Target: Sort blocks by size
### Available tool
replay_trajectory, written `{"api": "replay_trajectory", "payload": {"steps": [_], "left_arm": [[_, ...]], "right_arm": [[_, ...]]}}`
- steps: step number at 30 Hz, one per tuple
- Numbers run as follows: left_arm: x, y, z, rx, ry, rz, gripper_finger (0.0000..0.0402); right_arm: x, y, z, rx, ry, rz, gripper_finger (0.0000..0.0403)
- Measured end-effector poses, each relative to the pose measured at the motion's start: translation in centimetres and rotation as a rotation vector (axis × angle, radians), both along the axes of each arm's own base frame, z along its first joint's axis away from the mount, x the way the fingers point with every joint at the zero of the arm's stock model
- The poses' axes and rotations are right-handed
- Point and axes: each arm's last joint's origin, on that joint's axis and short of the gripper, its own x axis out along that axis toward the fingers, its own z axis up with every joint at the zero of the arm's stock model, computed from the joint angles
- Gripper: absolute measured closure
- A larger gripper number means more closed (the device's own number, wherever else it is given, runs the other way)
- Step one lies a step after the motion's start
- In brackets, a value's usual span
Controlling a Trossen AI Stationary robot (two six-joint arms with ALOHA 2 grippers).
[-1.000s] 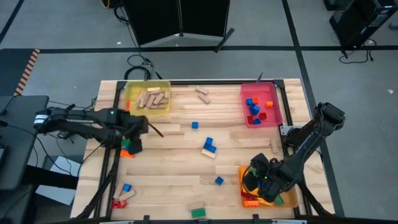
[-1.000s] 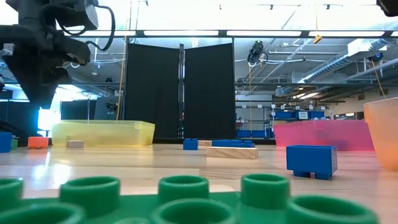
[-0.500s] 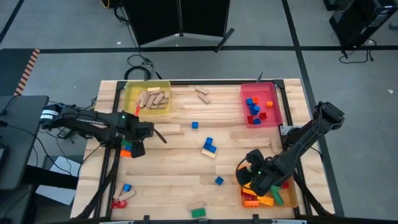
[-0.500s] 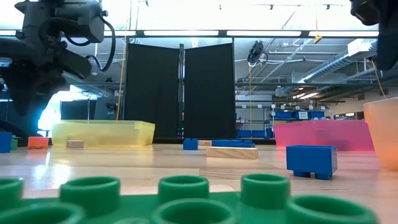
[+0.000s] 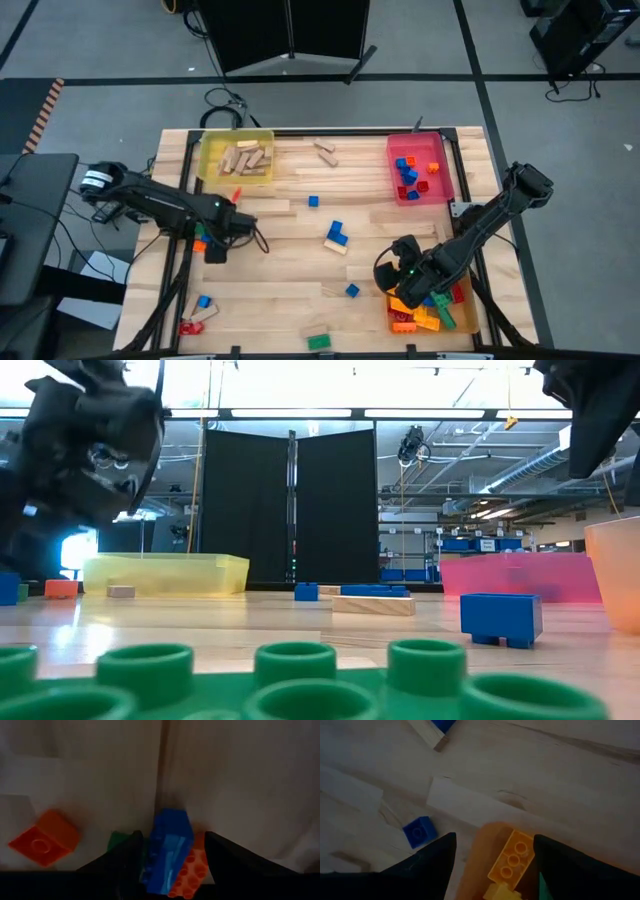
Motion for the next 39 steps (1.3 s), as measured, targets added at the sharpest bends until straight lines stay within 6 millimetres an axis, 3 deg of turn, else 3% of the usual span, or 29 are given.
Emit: {"api": "replay_trajectory", "payload": {"steps": [11,21,24,30,39], "left_arm": [[0.3,0.1,-2.2,0.072,0.136,0.014,0.0194],[1.0,-0.1,-3.3,0.079,0.156,0.075,0.0307],[1.2,-0.1,-3.0,0.093,0.152,0.139,0.0309],[3.6,-0.5,0.9,0.094,-0.087,0.321,0.0309],[8.6,-3.0,12.5,0.008,-0.746,0.508,0.0309]], "right_arm": [[0.0,0.1,0.0,0.002,-0.005,0.008,0.0130],[0.1,0.1,0.0,-0.012,-0.005,0.065,0.0128],[0.2,0.1,0.0,-0.021,-0.002,0.092,0.0130],[0.2,0.1,0.1,-0.057,0.002,0.167,0.0133],[-1.7,2.3,2.8,-0.369,-0.287,0.276,0.0144]]}}
